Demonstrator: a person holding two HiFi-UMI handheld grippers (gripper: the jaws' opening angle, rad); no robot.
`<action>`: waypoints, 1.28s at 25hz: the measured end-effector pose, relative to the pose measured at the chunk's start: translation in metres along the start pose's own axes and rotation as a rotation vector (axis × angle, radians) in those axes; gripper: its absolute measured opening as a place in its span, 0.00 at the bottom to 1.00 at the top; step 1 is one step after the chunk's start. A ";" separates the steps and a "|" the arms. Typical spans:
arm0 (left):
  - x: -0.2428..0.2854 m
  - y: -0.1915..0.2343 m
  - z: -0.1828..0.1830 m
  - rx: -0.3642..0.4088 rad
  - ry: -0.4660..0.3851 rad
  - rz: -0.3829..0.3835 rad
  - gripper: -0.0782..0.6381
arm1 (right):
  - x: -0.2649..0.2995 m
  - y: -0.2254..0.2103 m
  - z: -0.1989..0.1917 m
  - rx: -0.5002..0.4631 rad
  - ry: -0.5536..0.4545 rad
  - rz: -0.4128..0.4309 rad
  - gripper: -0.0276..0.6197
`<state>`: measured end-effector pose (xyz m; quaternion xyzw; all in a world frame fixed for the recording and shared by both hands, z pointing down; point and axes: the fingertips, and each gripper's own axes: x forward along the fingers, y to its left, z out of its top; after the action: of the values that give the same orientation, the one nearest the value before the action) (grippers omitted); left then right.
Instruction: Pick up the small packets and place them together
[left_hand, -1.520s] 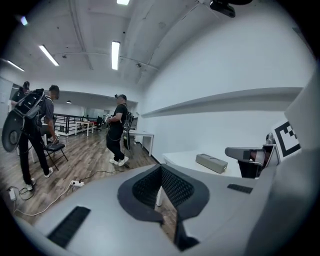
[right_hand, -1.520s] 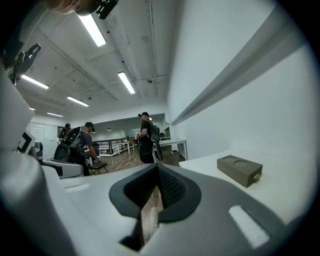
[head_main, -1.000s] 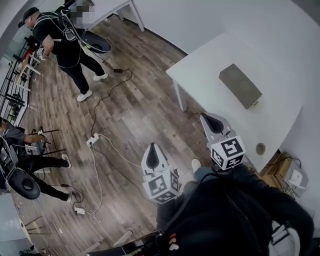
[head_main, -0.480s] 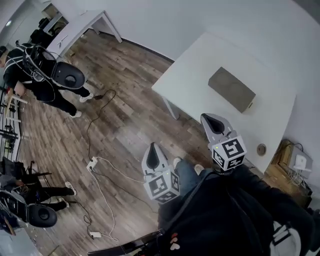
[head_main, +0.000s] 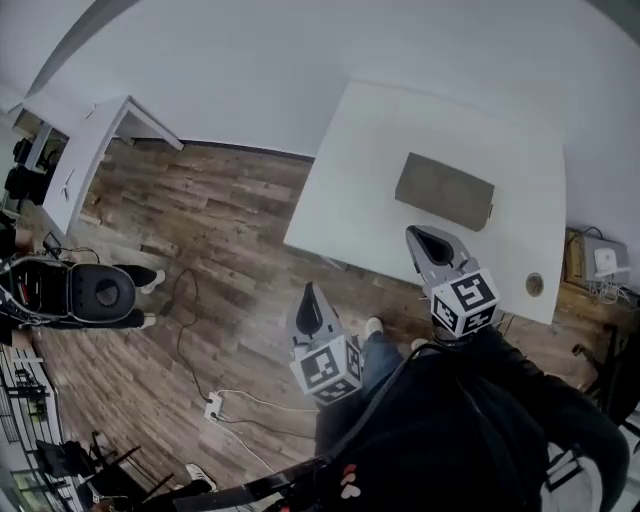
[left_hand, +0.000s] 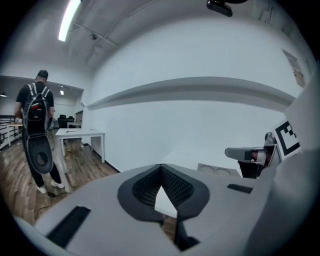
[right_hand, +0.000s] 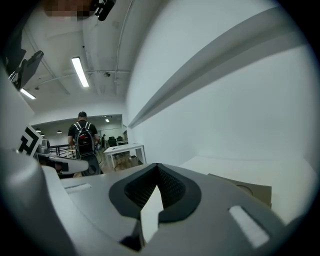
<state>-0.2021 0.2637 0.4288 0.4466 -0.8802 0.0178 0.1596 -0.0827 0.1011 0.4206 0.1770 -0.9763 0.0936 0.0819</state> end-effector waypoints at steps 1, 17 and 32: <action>0.012 0.000 0.004 0.011 0.003 -0.030 0.11 | 0.005 -0.005 0.001 0.003 -0.002 -0.028 0.03; 0.130 -0.095 0.012 0.150 0.097 -0.525 0.11 | -0.048 -0.099 -0.012 0.084 -0.008 -0.570 0.03; 0.120 -0.225 -0.015 0.243 0.160 -0.798 0.11 | -0.162 -0.151 -0.037 0.172 -0.039 -0.834 0.03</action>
<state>-0.0860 0.0381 0.4534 0.7652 -0.6145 0.0930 0.1678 0.1263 0.0233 0.4487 0.5647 -0.8111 0.1304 0.0793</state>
